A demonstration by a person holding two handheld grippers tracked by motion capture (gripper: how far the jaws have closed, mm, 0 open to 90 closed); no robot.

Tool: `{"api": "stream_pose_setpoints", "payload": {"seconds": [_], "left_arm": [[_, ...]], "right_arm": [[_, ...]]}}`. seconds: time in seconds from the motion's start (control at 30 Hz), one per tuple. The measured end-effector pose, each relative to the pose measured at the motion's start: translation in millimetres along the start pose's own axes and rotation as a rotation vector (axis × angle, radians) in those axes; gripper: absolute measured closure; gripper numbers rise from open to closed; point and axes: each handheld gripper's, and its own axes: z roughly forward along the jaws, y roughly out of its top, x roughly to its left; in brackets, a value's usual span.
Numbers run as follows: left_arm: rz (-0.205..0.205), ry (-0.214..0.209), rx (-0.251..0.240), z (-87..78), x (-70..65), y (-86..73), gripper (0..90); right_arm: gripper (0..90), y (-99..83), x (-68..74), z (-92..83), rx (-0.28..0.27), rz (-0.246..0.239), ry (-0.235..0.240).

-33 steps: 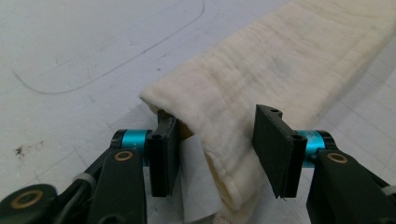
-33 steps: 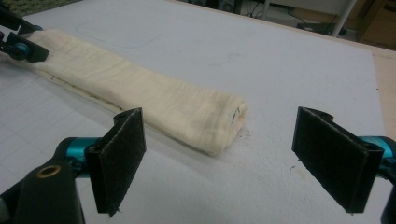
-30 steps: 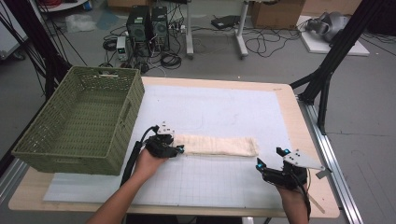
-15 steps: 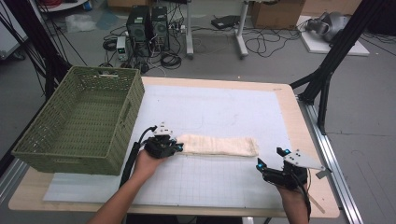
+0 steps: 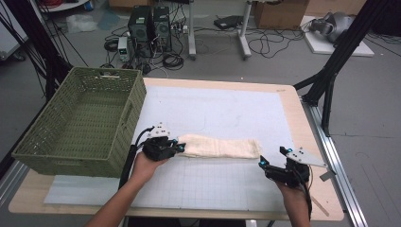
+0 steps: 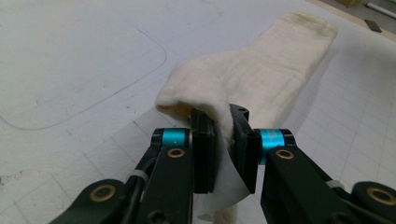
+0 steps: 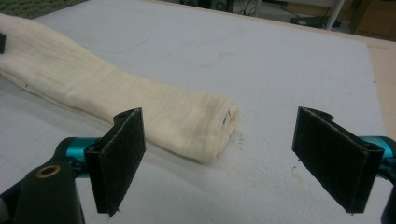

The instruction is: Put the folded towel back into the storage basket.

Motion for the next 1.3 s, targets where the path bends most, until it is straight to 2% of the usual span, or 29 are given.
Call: {"api": "stream_pose_setpoints", "payload": {"seconds": [0.2,0.37,0.4,0.57,0.7,0.8,0.83,0.93,1.03,1.1,1.2,1.3], "left_arm": [[-0.002,0.004,-0.007,-1.1,-1.2,0.5,79.9],[0.001,0.002,-0.009,-2.1,-1.0,0.6,79.5],[0.000,0.004,-0.009,-2.2,-0.9,0.5,79.4],[0.005,0.000,-0.004,-2.5,-0.8,0.5,79.3],[0.003,0.005,-0.002,-1.9,-1.0,0.2,79.4],[0.010,0.007,0.004,-1.6,-1.2,-0.1,79.4],[0.012,0.008,0.004,-1.6,-1.5,-0.1,79.3],[0.015,0.008,0.009,-1.8,-1.8,-0.4,79.3],[0.019,0.012,0.014,-1.1,-1.9,-1.4,79.3],[0.014,0.016,0.007,-0.7,-2.2,-3.2,79.4],[0.013,0.016,0.012,0.1,-2.1,-6.7,79.4],[0.013,0.015,0.004,-1.1,-2.1,-7.9,79.6]], "right_arm": [[15.9,3.3,-3.7,20.0,0.051,0.023,0.006],[16.0,7.2,-3.9,41.8,0.096,0.017,0.019],[16.0,7.6,-3.5,50.6,0.126,0.017,0.017],[18.0,5.4,-5.4,64.4,0.179,0.031,0.005],[27.9,1.7,-6.0,72.1,0.224,0.032,0.002],[38.6,-0.6,-4.8,74.5,0.246,0.022,0.031],[41.1,-0.6,-3.8,74.6,0.245,0.016,0.036],[46.2,-1.4,-5.2,74.3,0.256,0.060,0.054],[51.6,-1.6,-5.0,73.9,0.256,0.074,0.053],[59.0,-1.6,-5.4,73.4,0.256,0.079,0.061],[74.6,-1.7,-5.5,73.2,0.255,0.096,0.110],[78.6,-0.7,-3.5,72.7,0.256,0.081,0.120]]}}
